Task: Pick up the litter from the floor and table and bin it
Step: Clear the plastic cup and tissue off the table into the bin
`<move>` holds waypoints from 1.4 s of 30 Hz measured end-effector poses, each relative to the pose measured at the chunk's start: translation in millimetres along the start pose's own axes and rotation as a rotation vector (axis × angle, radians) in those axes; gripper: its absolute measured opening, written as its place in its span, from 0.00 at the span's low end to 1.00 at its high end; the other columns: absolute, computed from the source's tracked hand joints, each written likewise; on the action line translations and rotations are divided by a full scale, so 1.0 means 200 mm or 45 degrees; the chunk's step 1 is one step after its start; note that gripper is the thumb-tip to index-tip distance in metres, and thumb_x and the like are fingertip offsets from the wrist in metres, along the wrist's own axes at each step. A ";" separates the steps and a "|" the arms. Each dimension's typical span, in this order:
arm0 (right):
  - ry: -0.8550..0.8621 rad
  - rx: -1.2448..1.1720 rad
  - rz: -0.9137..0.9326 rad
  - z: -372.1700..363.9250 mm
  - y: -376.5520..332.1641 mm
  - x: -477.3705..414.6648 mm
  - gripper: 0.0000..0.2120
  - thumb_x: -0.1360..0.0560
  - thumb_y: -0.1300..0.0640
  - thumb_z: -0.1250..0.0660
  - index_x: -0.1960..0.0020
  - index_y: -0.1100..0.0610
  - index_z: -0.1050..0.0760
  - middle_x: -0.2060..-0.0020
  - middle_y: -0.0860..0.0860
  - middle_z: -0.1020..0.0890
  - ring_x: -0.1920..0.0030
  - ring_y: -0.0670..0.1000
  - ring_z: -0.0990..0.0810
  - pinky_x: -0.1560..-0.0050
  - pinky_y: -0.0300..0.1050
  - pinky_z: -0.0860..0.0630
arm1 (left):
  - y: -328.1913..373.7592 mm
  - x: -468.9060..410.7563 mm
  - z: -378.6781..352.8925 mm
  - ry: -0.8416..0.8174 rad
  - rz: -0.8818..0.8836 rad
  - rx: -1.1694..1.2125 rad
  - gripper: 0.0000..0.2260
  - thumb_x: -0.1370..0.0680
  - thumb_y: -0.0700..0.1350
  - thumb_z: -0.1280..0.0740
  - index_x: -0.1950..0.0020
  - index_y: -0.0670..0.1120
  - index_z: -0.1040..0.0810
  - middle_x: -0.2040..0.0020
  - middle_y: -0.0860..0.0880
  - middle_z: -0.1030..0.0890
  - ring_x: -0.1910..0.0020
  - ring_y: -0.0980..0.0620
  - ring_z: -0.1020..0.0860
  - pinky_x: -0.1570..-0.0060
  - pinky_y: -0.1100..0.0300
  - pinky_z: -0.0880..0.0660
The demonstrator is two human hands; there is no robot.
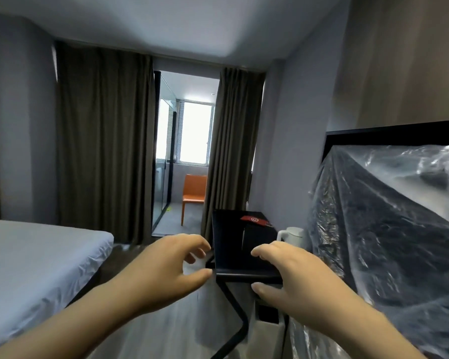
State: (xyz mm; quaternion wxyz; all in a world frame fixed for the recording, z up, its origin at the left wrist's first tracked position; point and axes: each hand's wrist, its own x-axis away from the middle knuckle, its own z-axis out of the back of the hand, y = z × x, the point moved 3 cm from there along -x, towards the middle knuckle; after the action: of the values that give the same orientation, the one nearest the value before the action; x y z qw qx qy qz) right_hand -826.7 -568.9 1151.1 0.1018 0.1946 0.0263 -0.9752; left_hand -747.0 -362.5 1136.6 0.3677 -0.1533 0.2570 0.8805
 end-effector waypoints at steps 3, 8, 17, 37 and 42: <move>-0.003 -0.004 0.000 -0.15 0.06 -0.28 0.22 0.25 0.40 0.37 0.33 0.41 0.35 0.42 0.38 0.27 0.41 0.41 0.28 0.44 0.36 0.30 | -0.26 -0.20 -0.05 0.017 -0.007 0.005 0.18 0.30 0.64 0.36 0.42 0.62 0.26 0.50 0.66 0.23 0.50 0.69 0.25 0.49 0.67 0.23; -0.008 -0.022 -0.034 -0.35 0.15 -0.83 0.23 0.26 0.40 0.37 0.33 0.40 0.36 0.41 0.37 0.28 0.40 0.40 0.29 0.42 0.34 0.31 | -0.75 -0.58 -0.03 0.036 0.022 -0.001 0.17 0.29 0.64 0.35 0.41 0.63 0.27 0.49 0.66 0.24 0.50 0.70 0.25 0.49 0.67 0.23; -0.075 -0.037 -0.129 -0.79 0.35 -1.59 0.23 0.26 0.39 0.37 0.32 0.41 0.35 0.42 0.37 0.28 0.40 0.40 0.28 0.42 0.34 0.30 | -1.42 -1.17 -0.22 -0.054 0.032 0.036 0.17 0.28 0.62 0.34 0.40 0.62 0.27 0.49 0.66 0.24 0.51 0.69 0.25 0.48 0.66 0.23; -0.176 -0.153 -0.356 -1.75 1.34 -3.19 0.25 0.26 0.39 0.35 0.31 0.42 0.34 0.40 0.37 0.27 0.39 0.39 0.28 0.46 0.32 0.31 | -2.72 -2.80 -0.81 -0.266 0.017 -0.042 0.15 0.27 0.61 0.34 0.41 0.62 0.28 0.49 0.66 0.25 0.51 0.68 0.26 0.53 0.70 0.25; -0.214 -0.159 -0.462 -1.99 1.60 -3.50 0.26 0.27 0.40 0.35 0.31 0.43 0.33 0.38 0.39 0.27 0.38 0.40 0.28 0.43 0.34 0.30 | -3.00 -3.21 -1.04 -0.327 -0.045 -0.032 0.15 0.26 0.60 0.34 0.40 0.60 0.27 0.48 0.64 0.24 0.50 0.66 0.26 0.50 0.69 0.26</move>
State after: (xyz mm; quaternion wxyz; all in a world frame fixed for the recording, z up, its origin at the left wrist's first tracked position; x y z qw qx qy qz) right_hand 20.8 -714.2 1050.0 -0.0619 0.0980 0.1128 -0.9868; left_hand 143.3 -486.3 1056.0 0.4110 -0.0485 0.1939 0.8894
